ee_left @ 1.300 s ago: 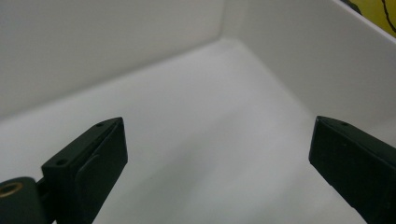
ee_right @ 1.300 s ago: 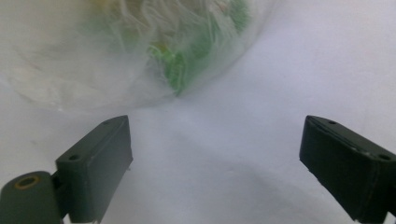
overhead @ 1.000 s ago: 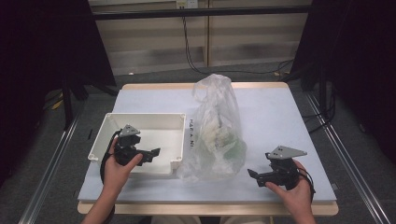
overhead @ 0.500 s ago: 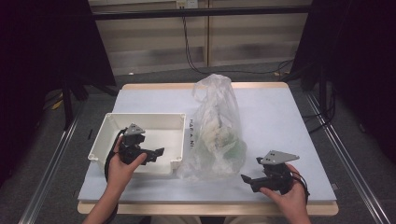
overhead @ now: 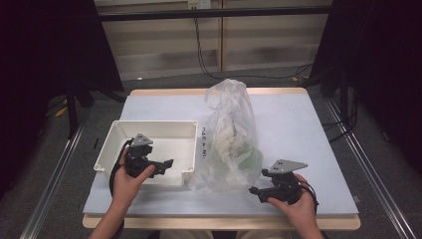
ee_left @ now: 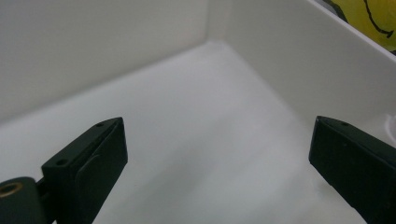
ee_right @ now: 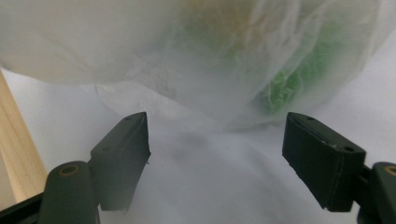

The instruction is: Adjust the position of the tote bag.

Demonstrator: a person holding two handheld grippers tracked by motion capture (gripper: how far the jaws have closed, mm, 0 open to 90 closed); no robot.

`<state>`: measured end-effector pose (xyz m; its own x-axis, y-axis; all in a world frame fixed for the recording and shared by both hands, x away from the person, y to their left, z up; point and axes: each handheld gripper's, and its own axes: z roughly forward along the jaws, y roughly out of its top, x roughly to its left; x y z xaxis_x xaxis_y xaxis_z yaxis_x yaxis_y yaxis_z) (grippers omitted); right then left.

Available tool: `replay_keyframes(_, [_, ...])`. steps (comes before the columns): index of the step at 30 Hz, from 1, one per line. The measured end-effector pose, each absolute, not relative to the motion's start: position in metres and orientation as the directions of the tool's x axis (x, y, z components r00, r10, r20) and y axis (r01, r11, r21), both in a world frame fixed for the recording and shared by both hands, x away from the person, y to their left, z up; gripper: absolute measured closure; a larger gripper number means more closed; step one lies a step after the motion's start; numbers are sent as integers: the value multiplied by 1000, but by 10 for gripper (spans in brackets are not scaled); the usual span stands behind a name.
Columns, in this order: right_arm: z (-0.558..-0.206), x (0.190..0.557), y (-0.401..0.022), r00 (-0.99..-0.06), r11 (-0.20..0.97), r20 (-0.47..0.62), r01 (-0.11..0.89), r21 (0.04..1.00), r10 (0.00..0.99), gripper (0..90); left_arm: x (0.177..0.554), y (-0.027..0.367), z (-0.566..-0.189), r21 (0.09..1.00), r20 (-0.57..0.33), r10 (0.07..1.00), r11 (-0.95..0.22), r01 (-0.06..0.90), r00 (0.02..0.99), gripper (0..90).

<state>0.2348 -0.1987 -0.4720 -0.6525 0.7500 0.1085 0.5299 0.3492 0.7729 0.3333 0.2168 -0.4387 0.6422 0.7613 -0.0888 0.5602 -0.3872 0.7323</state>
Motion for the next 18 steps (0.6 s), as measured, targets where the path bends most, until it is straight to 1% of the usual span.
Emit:
replay_keyframes(5, [-477, 241, -189, -662, 367, 112, 539, 758, 741, 324, 332, 216, -440, 728, -86, 763, -391, 564, 640, 44])
replay_keyframes(7, [-477, 241, -187, -664, 372, 110, 540, 755, 740, 401, 332, 216, -440, 728, -82, 763, -393, 561, 641, 44])
replay_keyframes(9, [-477, 243, -185, -664, 365, 120, 543, 756, 738, 553, 332, 216, -439, 729, -79, 763, -394, 560, 641, 44])
replay_keyframes(11, [-479, 244, -184, -670, 373, 128, 550, 747, 731, 627, 332, 215, -439, 729, -80, 763, -394, 560, 642, 44])
replay_keyframes(12, [-479, 244, -184, -671, 376, 128, 551, 745, 730, 708, 332, 214, -440, 733, -84, 765, -386, 560, 638, 44])
replay_keyframes(13, [-479, 244, -184, -676, 376, 135, 551, 745, 724, 752, 332, 213, -441, 737, -86, 765, -383, 558, 639, 44])
replay_keyframes(16, [-477, 245, -185, -682, 368, 150, 551, 749, 716, 862, 331, 213, -440, 724, -78, 758, -403, 559, 647, 44])
replay_keyframes(18, [-476, 246, -185, -681, 362, 154, 550, 753, 716, 884, 330, 213, -440, 727, -70, 760, -405, 555, 646, 44])
